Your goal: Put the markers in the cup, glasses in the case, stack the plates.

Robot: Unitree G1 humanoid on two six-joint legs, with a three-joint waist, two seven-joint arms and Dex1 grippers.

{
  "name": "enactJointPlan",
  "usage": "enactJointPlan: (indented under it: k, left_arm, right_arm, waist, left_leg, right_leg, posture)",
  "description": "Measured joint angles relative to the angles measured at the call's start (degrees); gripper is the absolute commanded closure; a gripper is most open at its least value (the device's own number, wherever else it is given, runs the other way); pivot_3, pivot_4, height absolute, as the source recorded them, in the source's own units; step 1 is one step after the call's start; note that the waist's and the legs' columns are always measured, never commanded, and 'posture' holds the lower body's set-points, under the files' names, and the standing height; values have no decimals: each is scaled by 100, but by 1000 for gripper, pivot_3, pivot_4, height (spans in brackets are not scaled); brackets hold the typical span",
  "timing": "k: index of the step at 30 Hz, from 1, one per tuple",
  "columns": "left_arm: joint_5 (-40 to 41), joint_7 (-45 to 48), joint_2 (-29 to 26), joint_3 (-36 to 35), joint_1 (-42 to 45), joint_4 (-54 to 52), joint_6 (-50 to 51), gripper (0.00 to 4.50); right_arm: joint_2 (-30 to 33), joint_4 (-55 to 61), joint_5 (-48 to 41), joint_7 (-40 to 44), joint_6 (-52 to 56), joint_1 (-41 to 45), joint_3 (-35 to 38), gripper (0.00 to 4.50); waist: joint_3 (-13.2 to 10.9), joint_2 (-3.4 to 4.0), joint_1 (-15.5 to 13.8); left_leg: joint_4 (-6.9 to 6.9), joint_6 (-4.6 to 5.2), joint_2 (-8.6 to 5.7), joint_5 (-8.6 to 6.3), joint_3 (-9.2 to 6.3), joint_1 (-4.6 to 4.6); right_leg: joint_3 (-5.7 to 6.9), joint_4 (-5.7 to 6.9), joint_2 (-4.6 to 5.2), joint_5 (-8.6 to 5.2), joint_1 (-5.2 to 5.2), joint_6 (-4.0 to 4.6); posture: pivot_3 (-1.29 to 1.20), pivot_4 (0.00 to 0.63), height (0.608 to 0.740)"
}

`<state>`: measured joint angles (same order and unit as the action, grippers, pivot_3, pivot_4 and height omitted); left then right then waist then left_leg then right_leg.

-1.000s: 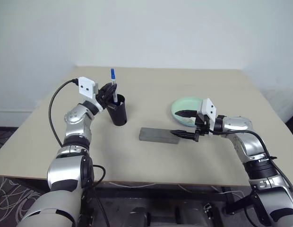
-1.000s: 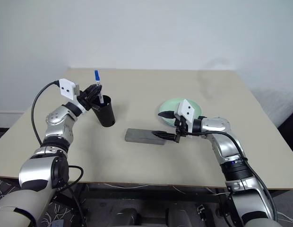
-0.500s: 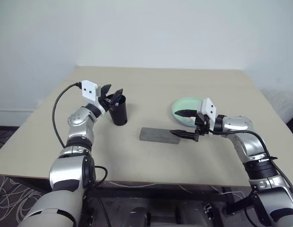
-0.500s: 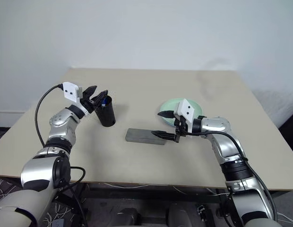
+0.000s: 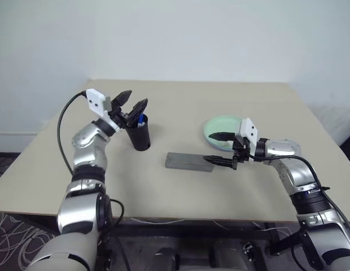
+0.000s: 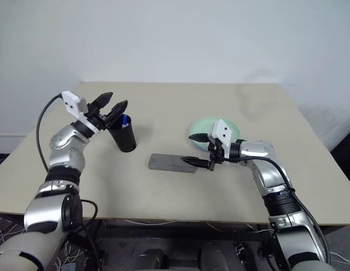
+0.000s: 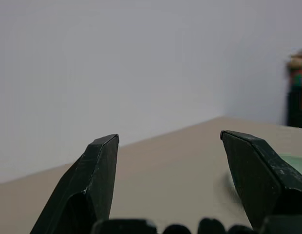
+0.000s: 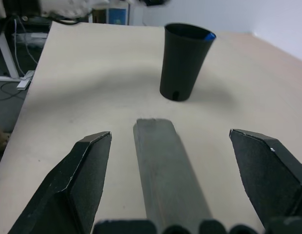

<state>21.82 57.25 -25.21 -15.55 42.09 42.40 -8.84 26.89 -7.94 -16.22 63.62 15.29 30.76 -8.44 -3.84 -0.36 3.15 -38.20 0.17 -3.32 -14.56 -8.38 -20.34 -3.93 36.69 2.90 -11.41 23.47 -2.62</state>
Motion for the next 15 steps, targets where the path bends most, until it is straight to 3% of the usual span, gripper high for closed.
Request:
enactJointPlan:
  k: [6, 10, 15]
  left_arm:
    - [444, -30, -289, 162, -1868, -2907, 1530, 985]
    - [335, -396, -313, 172, -2563, -3650, 1687, 985]
    - [73, -934, -152, 159, -3009, -3729, 1445, 985]
  right_arm:
    - [44, -449, -8, -11, -21, 12, 136, 284]
    - [130, -855, -2, -21, -121, 16, 305, 284]
    - [224, -1372, 5, -96, -274, 3, 539, 284]
  waist:
    - [-1, 1, -34]
    - [-2, 3, -54]
    - [-2, 4, -44]
  left_leg:
    - [0, -1, 4, 0, -2, 6]
    - [-2, 0, 3, 2, 1, 18]
    - [1, 0, 7, 2, 11, 31]
  right_leg:
    - [2, -1, -2, 2, -6, 5]
    - [2, 0, -1, 2, -20, 7]
    - [1, 2, -1, 1, -24, 8]
  posture:
    - [0, 0, 737]
    - [0, 0, 737]
    - [0, 0, 737]
